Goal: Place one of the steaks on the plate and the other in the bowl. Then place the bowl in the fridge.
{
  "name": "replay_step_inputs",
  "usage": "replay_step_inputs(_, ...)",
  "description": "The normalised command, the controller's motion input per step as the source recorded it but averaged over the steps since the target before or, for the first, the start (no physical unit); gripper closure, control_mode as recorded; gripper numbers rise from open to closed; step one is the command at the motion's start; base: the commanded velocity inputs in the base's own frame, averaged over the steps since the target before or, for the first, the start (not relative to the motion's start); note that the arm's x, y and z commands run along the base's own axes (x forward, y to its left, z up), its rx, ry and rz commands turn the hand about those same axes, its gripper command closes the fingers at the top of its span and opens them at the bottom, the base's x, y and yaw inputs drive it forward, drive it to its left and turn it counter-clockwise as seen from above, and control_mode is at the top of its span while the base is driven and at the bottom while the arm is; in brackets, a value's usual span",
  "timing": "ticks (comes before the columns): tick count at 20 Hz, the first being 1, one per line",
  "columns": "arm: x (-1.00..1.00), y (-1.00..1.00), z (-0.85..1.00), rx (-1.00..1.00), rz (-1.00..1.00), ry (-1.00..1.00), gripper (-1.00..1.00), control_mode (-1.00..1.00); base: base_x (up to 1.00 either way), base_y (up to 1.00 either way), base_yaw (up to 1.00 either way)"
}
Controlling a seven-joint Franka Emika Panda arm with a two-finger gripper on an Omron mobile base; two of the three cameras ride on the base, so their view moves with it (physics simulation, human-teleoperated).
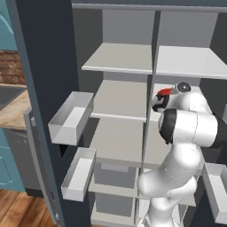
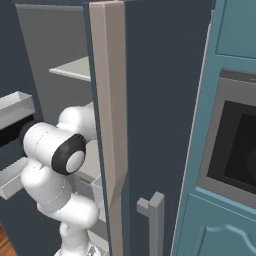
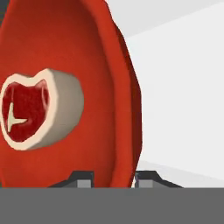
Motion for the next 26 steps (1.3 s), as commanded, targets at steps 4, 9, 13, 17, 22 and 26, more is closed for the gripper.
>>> replay_step_inputs(4, -0.07, 0.00, 0.06, -0.02, 0.02, -0.41, -1.00, -1.00, 0.00, 0.00, 0.00)
replay_step_inputs(9, -0.17, 0.10, 0.26, -0.06, 0.00, -0.45, -1.00, -1.00, 0.00, 0.00, 0.00)
replay_step_inputs(13, -0.45, 0.11, 0.60, -0.02, 0.00, -0.39, -1.00, -1.00, 0.00, 0.00, 0.00)
replay_step_inputs(17, -0.87, 0.09, 0.70, 0.00, 0.01, -0.12, -1.00, -1.00, 0.00, 0.00, 0.00)
replay_step_inputs(22, -0.94, 0.05, 0.56, -0.02, 0.04, 0.15, -1.00, -1.00, 0.00, 0.00, 0.00)
replay_step_inputs(26, -0.85, 0.35, 0.36, -0.08, -0.20, 0.20, -1.00, -1.00, 0.00, 0.00, 0.00)
